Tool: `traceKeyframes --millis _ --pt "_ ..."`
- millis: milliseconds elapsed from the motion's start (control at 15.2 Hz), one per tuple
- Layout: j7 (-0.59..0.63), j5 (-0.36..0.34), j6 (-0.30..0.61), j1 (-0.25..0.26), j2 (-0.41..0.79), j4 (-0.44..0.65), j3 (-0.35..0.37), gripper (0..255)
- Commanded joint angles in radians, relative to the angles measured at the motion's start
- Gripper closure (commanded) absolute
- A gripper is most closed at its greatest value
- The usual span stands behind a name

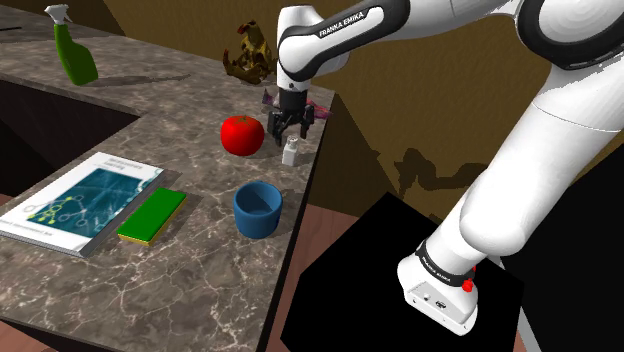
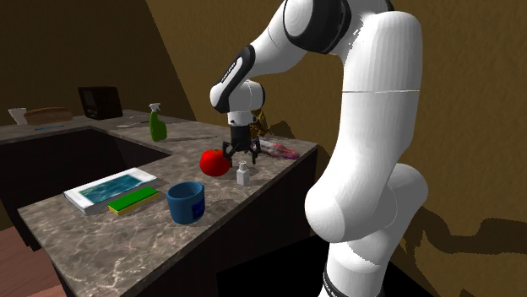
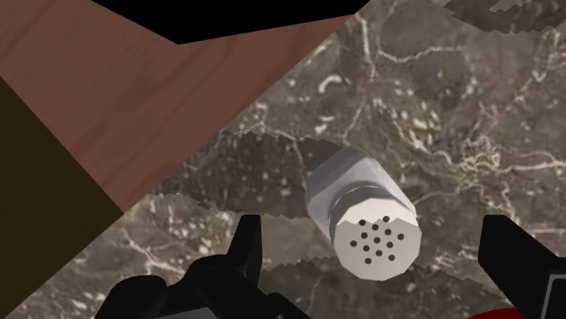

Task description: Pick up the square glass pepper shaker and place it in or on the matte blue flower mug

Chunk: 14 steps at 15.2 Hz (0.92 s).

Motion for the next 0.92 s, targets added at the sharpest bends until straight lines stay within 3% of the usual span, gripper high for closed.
traceKeyframes --millis 0,198,264,858 --pt "0.000 0.000 0.001 0.000 0.000 -0.001 0.000 0" --pt "0.000 0.000 0.001 0.000 0.000 -0.001 0.000 0" --pt "0.000 0.000 0.001 0.000 0.000 -0.001 0.000 255" --pt "0.000 0.000 0.001 0.000 0.000 -0.001 0.000 255"
